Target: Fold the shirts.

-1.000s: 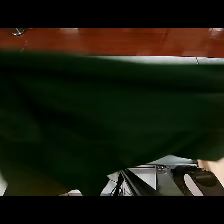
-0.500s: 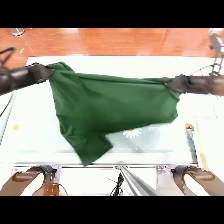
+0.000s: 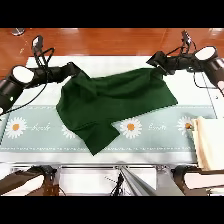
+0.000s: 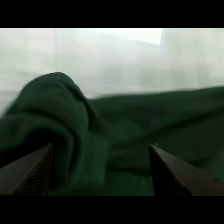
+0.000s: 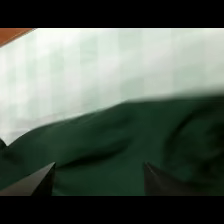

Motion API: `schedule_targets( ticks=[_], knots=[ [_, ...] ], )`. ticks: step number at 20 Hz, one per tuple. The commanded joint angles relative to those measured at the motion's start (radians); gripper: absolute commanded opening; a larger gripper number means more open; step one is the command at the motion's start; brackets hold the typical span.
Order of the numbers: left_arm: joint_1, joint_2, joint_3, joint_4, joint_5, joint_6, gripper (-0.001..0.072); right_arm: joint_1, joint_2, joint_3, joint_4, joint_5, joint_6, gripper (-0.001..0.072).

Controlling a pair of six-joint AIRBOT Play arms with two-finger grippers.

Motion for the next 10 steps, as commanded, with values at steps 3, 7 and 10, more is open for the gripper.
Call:
schedule_targets(
  ticks=[3, 7, 10],
  knots=[
    [0.240, -0.008, 0.083, 0.066, -0.491, -0.003, 0.0703, -0.247, -0.045, 0.142, 0.029, 0.310, -0.018, 0.0627],
    [0.491, 0.061, -0.066, 0.101, -0.749, -0.003, 0.0703, -0.415, 0.077, 0.067, -0.325, 0.535, -0.029, 0.0627],
    [0.540, 0.175, -0.356, 0.036, -0.699, -0.002, 0.0703, -0.428, 0.233, -0.195, -0.412, 0.394, 0.030, 0.0627]
  ],
)
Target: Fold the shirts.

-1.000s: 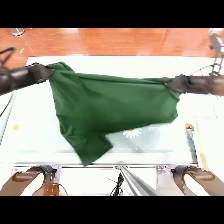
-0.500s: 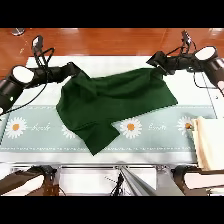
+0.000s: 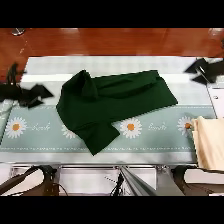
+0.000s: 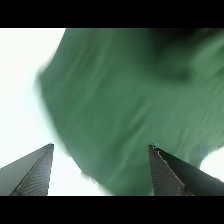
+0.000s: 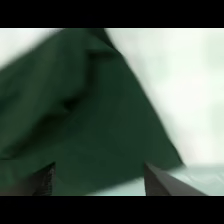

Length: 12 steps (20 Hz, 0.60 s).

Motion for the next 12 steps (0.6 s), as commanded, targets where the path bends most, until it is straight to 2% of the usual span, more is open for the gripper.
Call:
schedule_targets(
  ticks=[1, 3, 4, 5, 6, 8, 12],
  knots=[
    [0.079, 0.108, -0.277, -0.088, -0.047, 0.027, 0.0704, -0.045, 0.159, -0.262, -0.099, -0.089, 0.031, 0.0627],
    [0.079, 0.165, -0.410, -0.204, 0.009, 0.077, 0.0703, -0.045, 0.229, -0.423, 0.028, -0.156, -0.001, 0.0627],
    [0.079, 0.187, -0.460, -0.236, 0.061, 0.074, 0.0703, -0.045, 0.256, -0.488, 0.126, -0.156, -0.021, 0.0627],
    [0.080, 0.195, -0.504, -0.263, 0.110, 0.059, 0.0703, -0.035, 0.285, -0.545, 0.224, -0.163, -0.089, 0.0626],
    [0.078, 0.190, -0.541, -0.314, 0.132, 0.059, 0.0703, -0.014, 0.314, -0.593, 0.273, -0.183, -0.122, 0.0626],
    [0.056, 0.175, -0.581, -0.366, 0.140, 0.103, 0.0703, 0.029, 0.348, -0.636, 0.260, -0.211, -0.122, 0.0627],
    [-0.048, 0.164, -0.589, -0.401, 0.240, 0.113, 0.0703, 0.095, 0.352, -0.640, 0.254, -0.248, -0.117, 0.0627]
  ],
)
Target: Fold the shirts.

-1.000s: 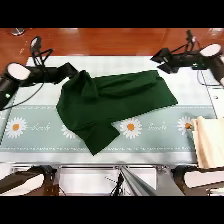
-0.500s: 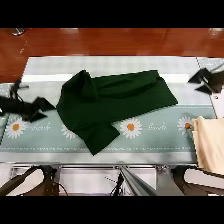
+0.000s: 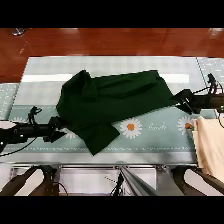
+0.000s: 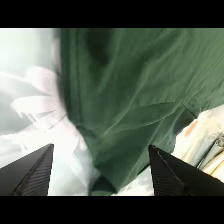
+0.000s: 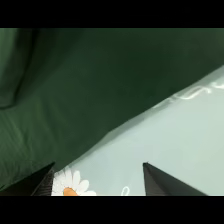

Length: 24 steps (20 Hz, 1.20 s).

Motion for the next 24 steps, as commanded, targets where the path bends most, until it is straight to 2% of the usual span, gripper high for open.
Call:
schedule_targets(
  ticks=[1, 5, 6, 7, 8, 9, 13, 20, 24],
  knots=[
    [-0.103, -0.009, -0.030, -0.066, 0.130, 0.017, 0.0702, 0.063, 0.019, -0.033, 0.027, -0.058, -0.008, 0.0627],
    [-0.293, -0.027, -0.029, -0.177, 0.394, 0.018, 0.0681, 0.097, 0.019, -0.033, 0.013, -0.114, 0.023, 0.0626],
    [-0.329, -0.034, -0.029, -0.203, 0.435, 0.018, 0.0557, 0.080, 0.019, -0.033, 0.011, -0.126, 0.040, 0.0626],
    [-0.357, -0.046, -0.029, -0.218, 0.455, 0.018, 0.0349, 0.053, 0.019, -0.032, 0.010, -0.137, 0.042, 0.0626],
    [-0.370, -0.058, -0.029, -0.222, 0.457, 0.018, 0.0087, 0.019, 0.018, -0.032, 0.008, -0.135, 0.042, 0.0627],
    [-0.370, -0.064, -0.025, -0.224, 0.451, 0.018, 0.0028, -0.023, 0.012, -0.032, 0.003, -0.125, 0.042, 0.0626],
    [-0.328, -0.063, 0.034, -0.223, 0.363, 0.098, 0.0029, -0.140, -0.070, -0.032, -0.037, -0.082, 0.042, 0.0626],
    [-0.323, -0.063, 0.114, -0.224, 0.324, 0.096, 0.0029, -0.135, -0.349, 0.150, -0.039, -0.087, 0.034, 0.0626],
    [-0.323, -0.063, 0.113, -0.224, 0.324, 0.096, 0.0029, -0.134, -0.480, 0.288, -0.019, 0.006, 0.033, 0.0626]
  ],
)
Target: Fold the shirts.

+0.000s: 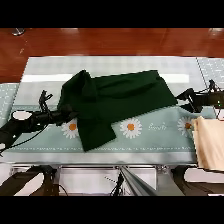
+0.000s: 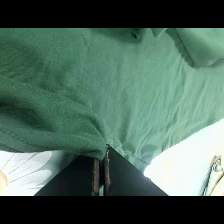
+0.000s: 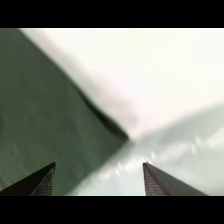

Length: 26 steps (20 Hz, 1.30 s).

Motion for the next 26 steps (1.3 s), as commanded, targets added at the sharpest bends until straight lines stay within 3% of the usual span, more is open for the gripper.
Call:
schedule_targets(
  ticks=[1, 7, 8, 9, 10, 14, 21, 23, 26],
  knots=[
    [0.001, 0.000, 0.006, -0.001, -0.005, 0.002, 0.0029, 0.000, -0.110, 0.093, 0.038, 0.082, -0.010, 0.0626],
    [-0.005, 0.000, 0.006, -0.001, -0.005, -0.001, 0.0029, 0.105, -0.142, 0.093, 0.052, 0.015, -0.034, 0.0588],
    [-0.011, 0.000, 0.006, -0.001, -0.005, -0.001, 0.0029, 0.124, -0.142, 0.093, 0.053, -0.006, -0.031, 0.0449],
    [-0.018, 0.000, 0.006, -0.001, -0.005, -0.001, 0.0030, 0.138, -0.142, 0.097, 0.053, -0.010, -0.038, 0.0108],
    [-0.016, 0.000, 0.007, -0.001, -0.012, 0.000, 0.0029, 0.145, -0.142, 0.110, 0.054, 0.004, -0.047, 0.0025],
    [0.097, 0.013, 0.174, -0.002, -0.143, 0.000, 0.0029, 0.159, -0.096, 0.345, 0.046, 0.186, -0.042, 0.0024],
    [0.155, 0.084, 1.050, 0.018, -0.171, 0.025, 0.0029, 0.173, 0.177, 1.028, -0.008, 0.227, 0.025, 0.0024],
    [0.155, 0.100, 1.250, 0.139, -0.225, 0.023, 0.0028, 0.173, 0.326, 1.058, -0.045, 0.238, 0.025, 0.0024],
    [0.155, 0.179, 1.429, 0.443, -0.323, -0.086, 0.0028, 0.173, 0.537, 1.058, -0.119, 0.271, 0.025, 0.0024]
  ],
)
